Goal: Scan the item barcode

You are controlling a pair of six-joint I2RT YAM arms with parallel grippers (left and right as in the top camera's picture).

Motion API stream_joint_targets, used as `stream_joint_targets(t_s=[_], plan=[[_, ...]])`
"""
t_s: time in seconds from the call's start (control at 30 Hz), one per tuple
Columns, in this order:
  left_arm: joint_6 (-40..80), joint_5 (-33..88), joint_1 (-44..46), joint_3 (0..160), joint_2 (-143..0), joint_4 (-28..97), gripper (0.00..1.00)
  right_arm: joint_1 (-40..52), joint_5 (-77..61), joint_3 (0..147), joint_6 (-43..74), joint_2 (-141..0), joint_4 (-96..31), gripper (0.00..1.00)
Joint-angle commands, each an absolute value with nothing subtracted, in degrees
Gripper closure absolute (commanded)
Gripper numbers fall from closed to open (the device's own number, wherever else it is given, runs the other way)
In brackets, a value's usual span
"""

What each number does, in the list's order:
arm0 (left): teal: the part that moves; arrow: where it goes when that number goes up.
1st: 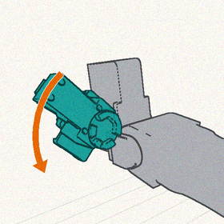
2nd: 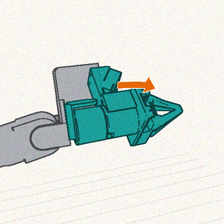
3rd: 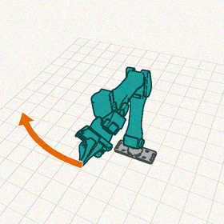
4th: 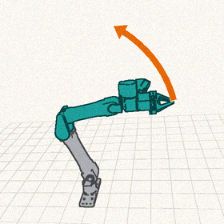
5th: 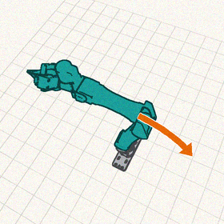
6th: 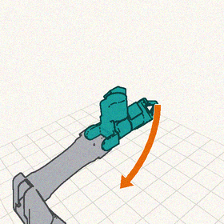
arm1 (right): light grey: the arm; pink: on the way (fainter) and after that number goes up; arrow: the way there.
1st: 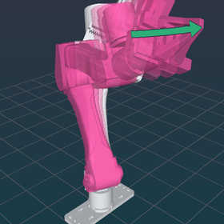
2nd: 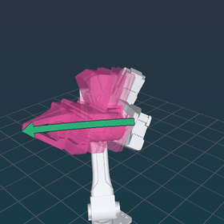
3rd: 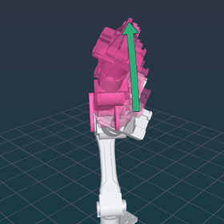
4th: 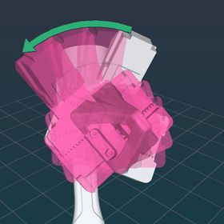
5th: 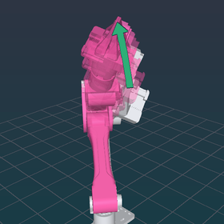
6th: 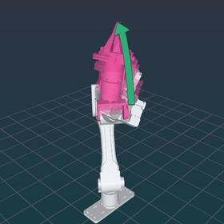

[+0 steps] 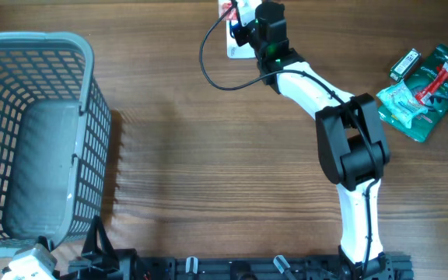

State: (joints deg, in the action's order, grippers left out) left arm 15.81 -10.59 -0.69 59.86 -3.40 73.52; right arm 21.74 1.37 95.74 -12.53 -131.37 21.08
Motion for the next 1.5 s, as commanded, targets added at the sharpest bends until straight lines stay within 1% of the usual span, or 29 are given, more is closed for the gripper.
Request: stream_joint_targets(t_s=[0.0, 0.1, 0.17, 0.27, 0.3, 0.33, 0.4, 0.47, 0.53, 0.6, 0.67, 0.7, 0.77, 0.83, 0.87, 0.93, 0.97, 1.0, 1.03, 1.1, 1.13, 1.2, 1.27, 1.3, 1.33, 1.4, 1.47], plan=[[15.88, -10.31, -0.47, 59.90, -2.98, 73.32, 0.00, 20.91, 6.72, 96.05, -11.33, -130.85, 20.82, 0.96], [15.88, -10.31, -0.47, 59.90, -2.98, 73.32, 0.00, 19.51, 13.76, 96.05, -5.45, -127.09, 13.10, 0.96], [15.88, -10.31, -0.47, 59.90, -2.98, 73.34, 0.00, 17.56, 21.78, 96.05, -4.36, -123.68, 5.54, 0.96], [15.88, -10.31, -0.47, 59.90, -2.98, 73.32, 0.00, 13.85, 41.76, 96.05, -2.72, -117.97, -7.55, 0.96], [15.88, -10.31, -0.47, 59.90, -2.98, 73.32, 0.00, 12.19, 50.02, 96.05, 0.71, -115.63, -14.13, 0.96], [15.88, -10.31, -0.47, 59.90, -2.98, 73.32, 0.00, 10.81, 54.83, 96.05, 4.47, -113.82, -19.53, 0.96], [15.88, -10.31, -0.47, 59.90, -2.98, 73.32, 0.00, 7.11, 60.34, 96.05, 16.10, -109.95, -34.65, 0.96], [15.88, -10.31, -0.47, 59.90, -2.98, 73.32, 0.00, 1.91, 59.72, 96.05, 32.93, -107.20, -50.59, 0.96], [15.88, -10.31, -0.47, 59.90, -2.98, 73.32, 0.00, -4.43, 56.01, 96.01, 50.00, -106.72, -64.14, 0.96], [15.88, -10.31, -0.47, 59.90, -2.98, 73.32, 0.00, -10.44, 50.68, 94.30, 58.50, -106.94, -69.82, 0.96], [15.88, -10.31, -0.47, 59.90, -2.98, 73.34, 0.00, -17.43, 45.12, 89.78, 60.14, -106.96, -68.58, 0.96], [15.88, -10.31, -0.47, 59.90, -2.98, 73.34, 0.00, -19.46, 44.10, 87.92, 60.12, -106.96, -66.83, 0.96], [15.88, -10.31, -0.47, 59.90, -2.98, 73.32, 0.00, -24.38, 42.39, 82.21, 59.99, -106.94, -60.88, 0.95], [15.88, -10.31, -0.47, 59.90, -2.98, 73.32, 0.00, -27.38, 41.85, 77.25, 59.77, -106.98, -54.28, 0.96], [15.88, -10.31, -0.47, 59.90, -2.98, 73.32, 0.00, -28.21, 41.39, 75.00, 57.84, -106.98, -50.52, 0.93], [15.88, -10.31, -0.47, 59.90, -2.98, 73.32, 0.00, -28.86, 38.09, 72.69, 48.71, -106.98, -42.83, 0.93], [15.88, -10.31, -0.47, 59.90, -2.98, 73.34, 0.00, -28.84, 34.63, 72.75, 41.98, -106.98, -39.22, 0.83], [15.88, -10.31, -0.47, 59.90, -2.98, 73.32, 0.00, -28.77, 30.37, 73.30, 36.73, -106.83, -36.93, 0.54], [15.88, -10.31, -0.47, 59.90, -2.98, 73.32, 0.00, -28.75, 24.93, 74.41, 30.89, -106.48, -35.55, 0.00], [15.88, -10.31, -0.47, 59.90, -2.98, 73.34, 0.00, -28.75, 14.17, 77.62, 20.99, -105.06, -35.07, 0.00], [15.88, -10.31, -0.47, 59.90, -2.98, 73.34, 0.00, -28.75, 10.39, 79.26, 19.88, -103.79, -35.57, 0.00], [15.88, -10.31, -0.47, 59.90, -2.98, 73.32, 0.00, -28.75, 4.93, 81.30, 22.41, -100.49, -36.27, 0.00], [15.88, -10.31, -0.47, 59.90, -2.98, 73.32, 0.00, -28.75, -0.54, 82.35, 29.71, -95.04, -36.99, 0.00], [15.88, -10.31, -0.47, 59.90, -2.98, 73.34, 0.00, -28.73, -3.84, 82.39, 31.42, -92.82, -36.97, 0.00], [15.88, -10.31, -0.47, 59.90, -2.98, 73.32, 0.00, -28.67, -9.80, 82.39, 32.49, -90.04, -36.95, 0.00], [15.88, -10.31, -0.47, 59.90, -2.98, 73.32, 0.00, -27.40, -22.28, 82.39, 32.49, -85.06, -37.34, 0.00], [15.88, -10.31, -0.47, 59.90, -2.98, 73.32, 0.00, -25.52, -28.51, 82.39, 30.52, -81.80, -37.36, 0.00]])
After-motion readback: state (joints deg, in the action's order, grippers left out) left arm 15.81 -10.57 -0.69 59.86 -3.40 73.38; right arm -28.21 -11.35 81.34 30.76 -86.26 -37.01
